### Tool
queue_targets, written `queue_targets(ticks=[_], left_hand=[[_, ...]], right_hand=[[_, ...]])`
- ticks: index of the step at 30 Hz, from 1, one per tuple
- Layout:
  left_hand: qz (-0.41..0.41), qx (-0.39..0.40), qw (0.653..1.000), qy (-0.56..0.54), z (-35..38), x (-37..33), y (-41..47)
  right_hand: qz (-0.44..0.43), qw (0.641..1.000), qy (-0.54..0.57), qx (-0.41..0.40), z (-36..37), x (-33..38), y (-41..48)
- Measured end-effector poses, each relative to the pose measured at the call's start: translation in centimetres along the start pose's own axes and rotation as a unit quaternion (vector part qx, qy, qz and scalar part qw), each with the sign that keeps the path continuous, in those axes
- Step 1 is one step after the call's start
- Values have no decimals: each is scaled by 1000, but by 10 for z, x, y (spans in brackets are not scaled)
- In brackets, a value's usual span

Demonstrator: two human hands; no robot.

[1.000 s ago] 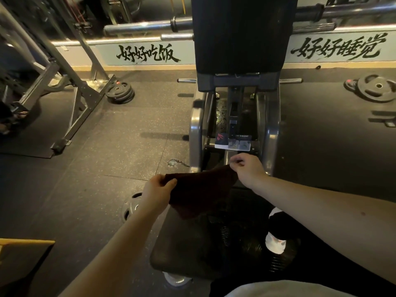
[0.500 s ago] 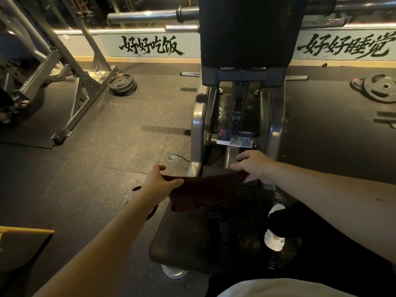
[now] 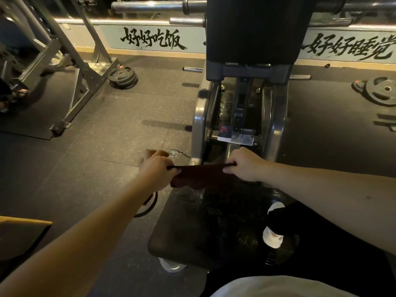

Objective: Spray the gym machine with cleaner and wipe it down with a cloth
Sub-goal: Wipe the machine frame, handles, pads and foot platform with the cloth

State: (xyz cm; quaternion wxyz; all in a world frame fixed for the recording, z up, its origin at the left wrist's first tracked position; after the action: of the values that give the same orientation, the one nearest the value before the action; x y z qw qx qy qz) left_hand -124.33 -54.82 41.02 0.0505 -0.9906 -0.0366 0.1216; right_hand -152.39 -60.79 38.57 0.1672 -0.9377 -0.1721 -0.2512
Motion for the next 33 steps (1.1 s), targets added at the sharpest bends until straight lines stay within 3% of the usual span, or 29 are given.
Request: queue_targets(ticks=[4, 9, 11, 14, 17, 19, 24, 28, 30, 33], left_hand=[[-60, 29, 985, -160, -6, -10, 5], [-66, 41, 949, -304, -7, -36, 9], [-68, 46, 930, -358, -6, -49, 13], [-62, 59, 904, -420, -7, -68, 25], [-20, 86, 903, -421, -13, -84, 42], [5, 64, 920, -387, -17, -92, 60], [67, -2, 950, -306, -54, -130, 116], [86, -41, 949, -301, -94, -170, 183], [114, -47, 946, -301, -115, -192, 215], [161, -46, 938, -304, -142, -224, 256]], right_hand=[[27, 999, 24, -25, -6, 8, 4], [78, 982, 173, -5, -15, 33, 7], [144, 954, 262, 18, -17, 40, 12], [206, 876, 433, 53, -29, 48, 18], [209, 808, 541, 108, -54, 45, 23], [202, 791, 562, 134, -73, 38, 28], [166, 836, 518, 67, -126, 11, 48], [211, 875, 430, -69, -176, 0, 80], [254, 845, 468, -46, -200, -4, 99], [254, 745, 616, -39, -235, -10, 134]])
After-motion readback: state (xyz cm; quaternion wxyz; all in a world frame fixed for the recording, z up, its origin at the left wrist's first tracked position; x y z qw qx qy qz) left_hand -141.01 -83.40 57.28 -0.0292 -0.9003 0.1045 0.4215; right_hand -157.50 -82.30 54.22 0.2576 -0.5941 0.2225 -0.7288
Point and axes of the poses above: each hand's wrist, its own y-axis towards the middle knuckle, its own z-axis out of the palm, x = y × z, the point moved 1 cm from there along y, towards the middle knuckle, and after that the axes turned 10 degrees about -x, right-handed, at the moved point
